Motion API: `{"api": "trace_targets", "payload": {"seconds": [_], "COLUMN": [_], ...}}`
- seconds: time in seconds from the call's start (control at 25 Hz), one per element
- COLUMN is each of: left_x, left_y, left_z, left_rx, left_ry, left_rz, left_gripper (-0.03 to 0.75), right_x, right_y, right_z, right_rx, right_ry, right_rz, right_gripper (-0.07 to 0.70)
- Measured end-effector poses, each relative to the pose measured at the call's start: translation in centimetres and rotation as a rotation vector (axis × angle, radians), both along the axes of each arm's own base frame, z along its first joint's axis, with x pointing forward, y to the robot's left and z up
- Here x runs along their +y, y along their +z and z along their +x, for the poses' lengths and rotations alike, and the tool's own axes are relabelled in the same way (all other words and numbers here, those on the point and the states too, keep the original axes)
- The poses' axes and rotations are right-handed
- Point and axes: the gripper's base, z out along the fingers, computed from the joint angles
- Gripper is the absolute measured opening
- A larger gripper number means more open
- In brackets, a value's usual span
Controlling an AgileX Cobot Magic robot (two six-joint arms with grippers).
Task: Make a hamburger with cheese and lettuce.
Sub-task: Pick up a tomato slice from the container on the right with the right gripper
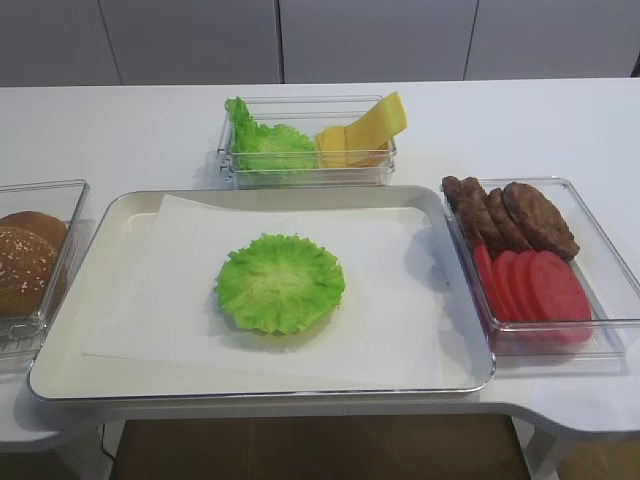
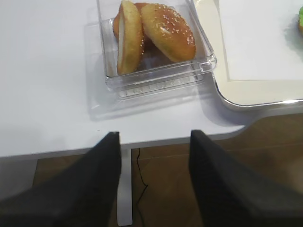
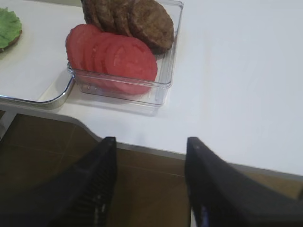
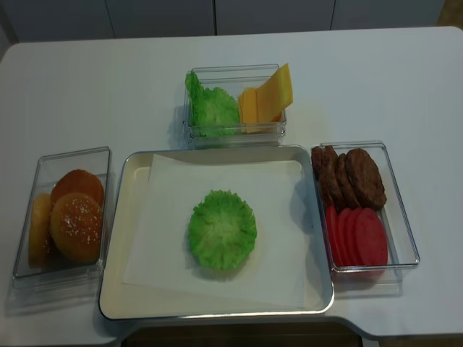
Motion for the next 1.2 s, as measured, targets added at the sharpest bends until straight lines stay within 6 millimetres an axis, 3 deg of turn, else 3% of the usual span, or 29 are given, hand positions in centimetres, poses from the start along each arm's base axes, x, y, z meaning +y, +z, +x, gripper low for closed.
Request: {"api": "trace_targets", "payload": {"seconds": [0.84,1.2], "left_x": [0.0,0.0], "left_y": [0.0,0.0], "left_z": [0.0,0.0], "left_rx": [0.000,0.000], "left_ry": [0.000,0.000], "left_rz": [0.000,0.000], "left_gripper": [0.353,0.353], "right_x": [0.1,0.9], "right_y": [0.2,3.8], "right_z": [-0.1,0.4], "right_rx": [-0.006,-0.008], "right_ry": [0.007,0.056], "right_rz": [0.008,0.085], "right_gripper": [0.372,0.372]}}
